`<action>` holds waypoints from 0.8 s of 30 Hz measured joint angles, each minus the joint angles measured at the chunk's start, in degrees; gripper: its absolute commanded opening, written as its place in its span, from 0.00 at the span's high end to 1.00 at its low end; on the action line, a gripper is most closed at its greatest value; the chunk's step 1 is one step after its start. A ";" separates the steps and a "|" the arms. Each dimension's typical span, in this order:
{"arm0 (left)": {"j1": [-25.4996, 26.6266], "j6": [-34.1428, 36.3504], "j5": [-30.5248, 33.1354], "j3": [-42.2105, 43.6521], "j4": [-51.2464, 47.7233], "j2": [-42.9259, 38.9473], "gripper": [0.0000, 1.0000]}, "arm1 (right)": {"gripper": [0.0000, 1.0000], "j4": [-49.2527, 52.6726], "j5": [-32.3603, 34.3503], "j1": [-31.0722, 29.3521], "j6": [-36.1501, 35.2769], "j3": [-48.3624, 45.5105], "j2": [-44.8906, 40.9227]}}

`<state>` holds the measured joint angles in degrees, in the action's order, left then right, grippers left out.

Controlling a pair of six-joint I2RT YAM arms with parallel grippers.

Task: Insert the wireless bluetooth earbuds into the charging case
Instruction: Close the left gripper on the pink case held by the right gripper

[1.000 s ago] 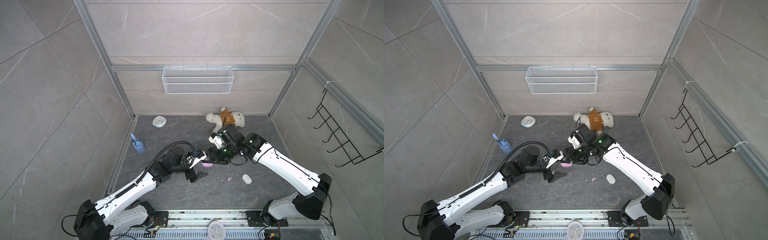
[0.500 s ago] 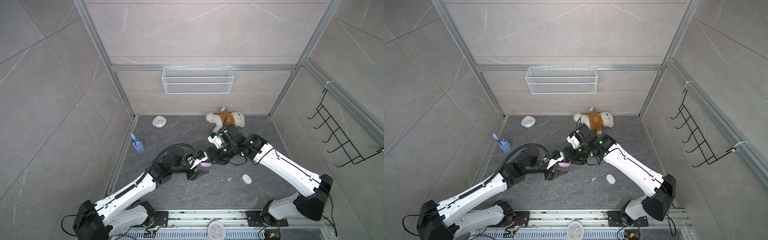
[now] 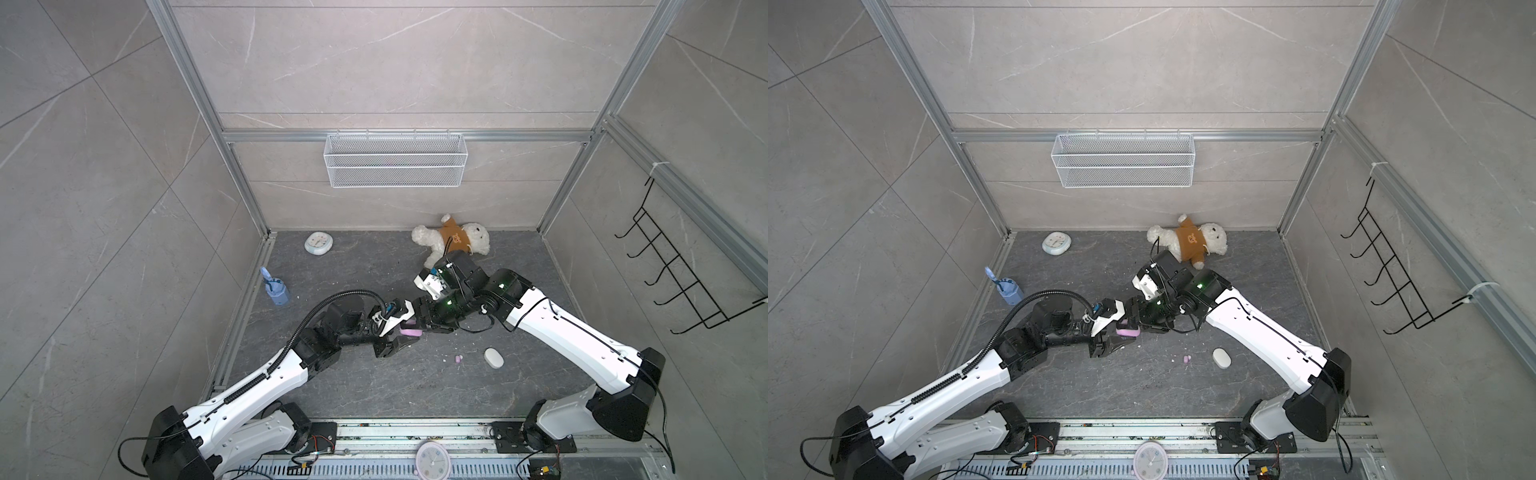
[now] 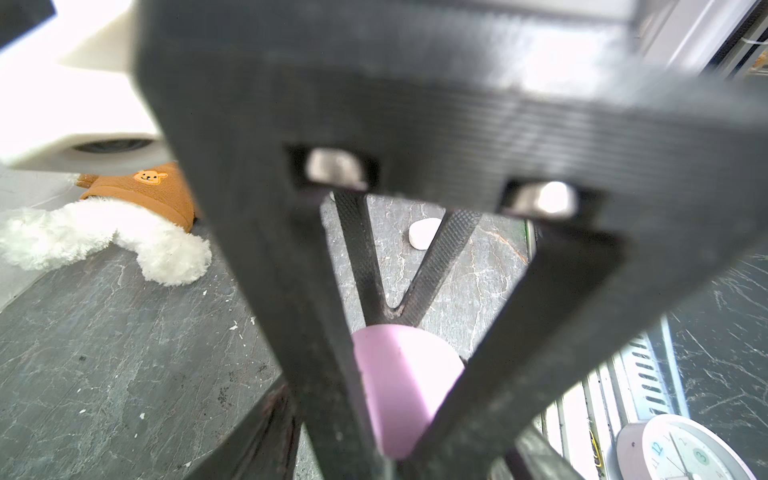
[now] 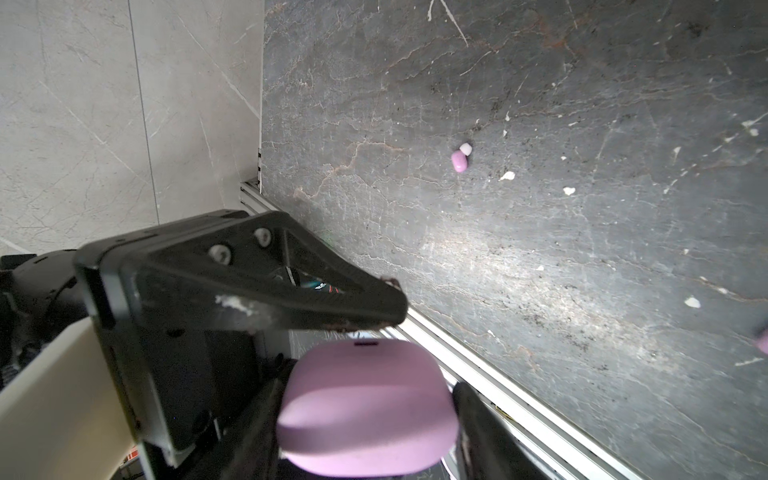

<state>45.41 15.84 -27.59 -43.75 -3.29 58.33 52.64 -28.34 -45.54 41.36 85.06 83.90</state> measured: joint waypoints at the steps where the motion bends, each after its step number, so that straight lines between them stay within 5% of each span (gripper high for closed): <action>1: 0.00 0.00 -0.13 0.00 0.00 0.04 0.38 | 0.52 0.02 0.00 0.00 0.00 0.00 0.00; 9: 0.02 0.04 -2.19 -0.02 -1.20 1.40 0.34 | 0.52 0.20 -0.02 0.00 0.02 0.04 0.00; 24: 0.04 0.09 -3.04 -0.04 -1.40 1.92 0.46 | 0.52 0.26 -0.04 -0.22 0.04 0.35 -0.02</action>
<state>45.45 15.92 -30.63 -43.79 -4.69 60.25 52.90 -28.38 -45.76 41.41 85.41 83.88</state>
